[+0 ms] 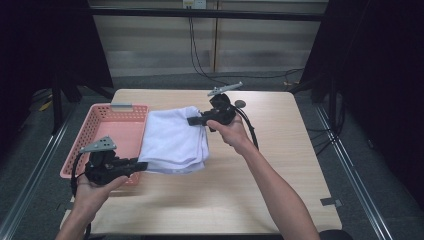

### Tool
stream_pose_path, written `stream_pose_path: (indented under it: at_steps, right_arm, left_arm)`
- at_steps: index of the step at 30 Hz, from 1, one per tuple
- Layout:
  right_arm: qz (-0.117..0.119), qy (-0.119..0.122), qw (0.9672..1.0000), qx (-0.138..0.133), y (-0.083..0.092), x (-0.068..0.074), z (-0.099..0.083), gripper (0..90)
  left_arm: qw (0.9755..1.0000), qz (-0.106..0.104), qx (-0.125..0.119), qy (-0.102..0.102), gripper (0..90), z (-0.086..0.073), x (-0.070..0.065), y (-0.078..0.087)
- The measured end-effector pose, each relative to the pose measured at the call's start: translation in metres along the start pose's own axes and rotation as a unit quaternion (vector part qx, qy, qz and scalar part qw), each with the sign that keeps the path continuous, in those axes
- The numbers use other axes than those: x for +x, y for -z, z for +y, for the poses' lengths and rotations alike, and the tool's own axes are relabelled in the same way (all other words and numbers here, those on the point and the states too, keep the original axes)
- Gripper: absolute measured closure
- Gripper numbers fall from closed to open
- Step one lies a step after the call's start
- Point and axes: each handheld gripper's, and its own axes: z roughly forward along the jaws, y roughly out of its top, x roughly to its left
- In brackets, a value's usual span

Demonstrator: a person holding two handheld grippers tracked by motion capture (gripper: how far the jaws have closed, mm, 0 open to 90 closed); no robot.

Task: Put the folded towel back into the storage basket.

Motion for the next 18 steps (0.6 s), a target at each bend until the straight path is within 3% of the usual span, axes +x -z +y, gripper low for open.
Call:
stream_pose_path:
  at_steps: [9, 12, 18]
  right_arm:
    - [0.004, 0.015, 0.9998, 0.009, -0.022, 0.009, 0.033, 70.1]
    - [0.005, 0.018, 0.9998, 0.008, -0.029, 0.013, 0.043, 70.1]
    - [0.009, 0.024, 0.9996, 0.006, -0.051, 0.025, 0.057, 70.2]
  left_arm:
    - [0.9996, 0.022, -0.014, 0.010, 76.1, 0.005, 0.018, 0.025]
    - [0.9994, 0.027, -0.023, 0.008, 76.1, 0.003, 0.024, 0.033]
    - [0.9982, 0.043, -0.034, 0.023, 76.2, -0.007, 0.035, 0.053]
